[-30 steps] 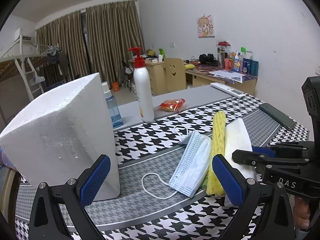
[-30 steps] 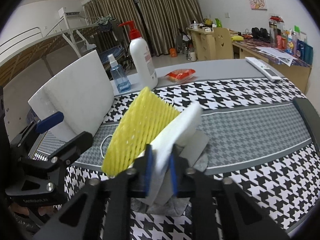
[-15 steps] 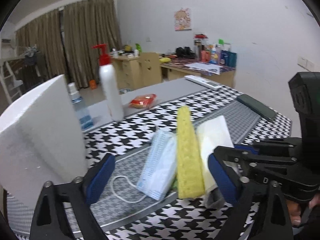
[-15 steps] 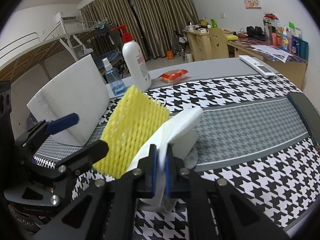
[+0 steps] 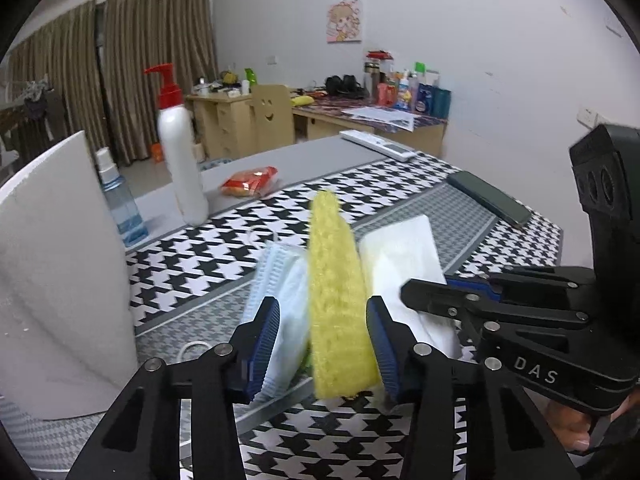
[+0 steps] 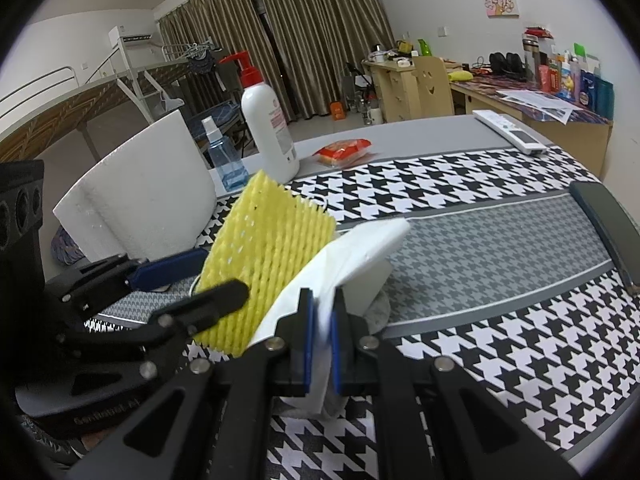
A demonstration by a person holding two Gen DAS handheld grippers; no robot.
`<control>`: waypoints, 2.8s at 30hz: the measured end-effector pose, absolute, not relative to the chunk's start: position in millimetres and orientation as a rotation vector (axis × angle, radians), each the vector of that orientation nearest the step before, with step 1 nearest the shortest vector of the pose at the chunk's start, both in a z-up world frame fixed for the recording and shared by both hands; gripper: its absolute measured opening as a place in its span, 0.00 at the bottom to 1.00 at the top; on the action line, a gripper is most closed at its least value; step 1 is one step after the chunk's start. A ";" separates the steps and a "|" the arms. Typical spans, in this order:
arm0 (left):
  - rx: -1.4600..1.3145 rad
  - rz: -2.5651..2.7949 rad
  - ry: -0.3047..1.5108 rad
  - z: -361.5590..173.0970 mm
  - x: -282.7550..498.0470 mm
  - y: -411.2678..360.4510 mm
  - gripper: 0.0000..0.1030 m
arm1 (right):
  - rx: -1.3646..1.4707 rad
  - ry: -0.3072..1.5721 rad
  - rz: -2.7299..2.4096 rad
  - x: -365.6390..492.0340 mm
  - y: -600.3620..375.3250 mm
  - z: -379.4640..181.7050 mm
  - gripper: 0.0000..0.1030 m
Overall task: Organize soft objects
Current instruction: 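Grasp the yellow foam mesh sleeve with the left gripper while the right gripper grasps the white paper towel, then lift the yellow sleeve with the left gripper while the right gripper carries the paper towel over the foam box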
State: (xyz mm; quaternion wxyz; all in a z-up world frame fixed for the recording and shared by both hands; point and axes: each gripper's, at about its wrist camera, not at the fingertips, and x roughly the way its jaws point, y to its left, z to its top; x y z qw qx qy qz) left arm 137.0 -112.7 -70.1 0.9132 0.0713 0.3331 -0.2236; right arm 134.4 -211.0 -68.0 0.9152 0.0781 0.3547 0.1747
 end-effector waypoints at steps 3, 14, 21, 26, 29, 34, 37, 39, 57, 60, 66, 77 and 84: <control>0.157 -0.471 0.705 -72.5 137.1 -120.2 0.46 | 0.161 0.726 0.362 132.8 -210.5 -68.0 0.10; 0.142 -0.463 0.720 -72.2 140.5 -121.0 0.11 | 0.157 0.718 0.362 129.9 -211.6 -66.9 0.10; 0.142 -0.473 0.677 -61.3 131.4 -118.1 0.10 | 0.168 0.698 0.378 126.1 -213.4 -58.2 0.10; 0.141 -0.469 0.627 -50.9 122.4 -112.1 0.10 | 0.159 0.664 0.380 118.0 -214.1 -44.8 0.10; 0.130 -0.462 0.601 -42.9 115.5 -106.9 0.10 | 0.148 0.647 0.380 115.1 -212.1 -37.2 0.10; 0.116 -0.444 0.566 -32.5 106.3 -94.8 0.10 | 0.136 0.619 0.384 111.4 -208.5 -26.2 0.08; 0.107 -0.430 0.544 -28.0 100.9 -86.4 0.10 | 0.124 0.604 0.382 109.2 -205.6 -20.2 0.08; 0.100 -0.415 0.536 -26.0 98.8 -80.2 0.10 | 0.119 0.596 0.383 106.8 -205.0 -16.8 0.08; 0.082 -0.313 0.447 -5.3 69.5 -38.6 0.10 | 0.046 0.508 0.401 89.6 -182.1 17.8 0.08; 0.080 -0.295 0.441 -4.2 66.2 -33.6 0.10 | 0.043 0.503 0.399 89.0 -180.9 20.7 0.05; 0.081 -0.269 0.412 3.8 59.2 -25.8 0.10 | 0.036 0.467 0.394 83.8 -177.8 32.6 0.05; 0.082 -0.203 0.360 25.6 52.1 -11.8 0.10 | 0.033 0.433 0.418 85.6 -166.1 48.6 0.05; 0.091 -0.178 0.329 37.4 51.5 -6.9 0.10 | 0.017 0.413 0.434 90.8 -158.5 55.7 0.05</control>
